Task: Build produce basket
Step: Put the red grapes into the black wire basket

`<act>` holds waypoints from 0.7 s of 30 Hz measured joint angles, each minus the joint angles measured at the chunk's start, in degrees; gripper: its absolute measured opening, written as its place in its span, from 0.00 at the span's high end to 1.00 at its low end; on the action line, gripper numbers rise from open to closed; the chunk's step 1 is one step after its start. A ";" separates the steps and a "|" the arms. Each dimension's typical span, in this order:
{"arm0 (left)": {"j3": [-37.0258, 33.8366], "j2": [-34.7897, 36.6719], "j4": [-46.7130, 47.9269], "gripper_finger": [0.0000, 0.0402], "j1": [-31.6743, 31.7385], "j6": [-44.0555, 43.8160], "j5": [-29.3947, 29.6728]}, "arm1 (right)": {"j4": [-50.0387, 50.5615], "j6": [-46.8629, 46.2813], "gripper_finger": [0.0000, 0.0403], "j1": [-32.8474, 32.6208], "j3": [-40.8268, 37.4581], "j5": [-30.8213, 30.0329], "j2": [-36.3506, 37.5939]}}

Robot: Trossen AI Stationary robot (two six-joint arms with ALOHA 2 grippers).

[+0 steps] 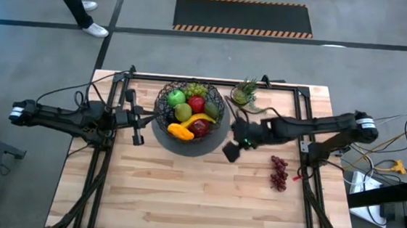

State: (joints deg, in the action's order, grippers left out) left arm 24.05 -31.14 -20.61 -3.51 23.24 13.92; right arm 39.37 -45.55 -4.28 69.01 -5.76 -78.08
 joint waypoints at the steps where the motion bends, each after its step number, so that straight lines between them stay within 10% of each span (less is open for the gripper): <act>1: -0.02 -0.15 -0.26 1.00 0.00 0.00 0.00 | 3.84 -3.95 0.26 -0.85 0.00 0.13 0.37; 11: -0.02 -1.39 -1.33 1.00 0.00 0.09 0.02 | 38.68 -35.84 0.23 -11.34 -1.64 8.28 -0.75; 21: -0.03 -1.37 -1.23 1.00 0.00 0.11 0.02 | 37.60 -48.14 0.28 -19.19 -12.22 18.02 -0.36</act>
State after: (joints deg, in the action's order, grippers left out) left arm 24.02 -32.52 -21.85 -3.51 23.35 13.94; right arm 76.98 -93.69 -23.47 56.79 12.26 -78.43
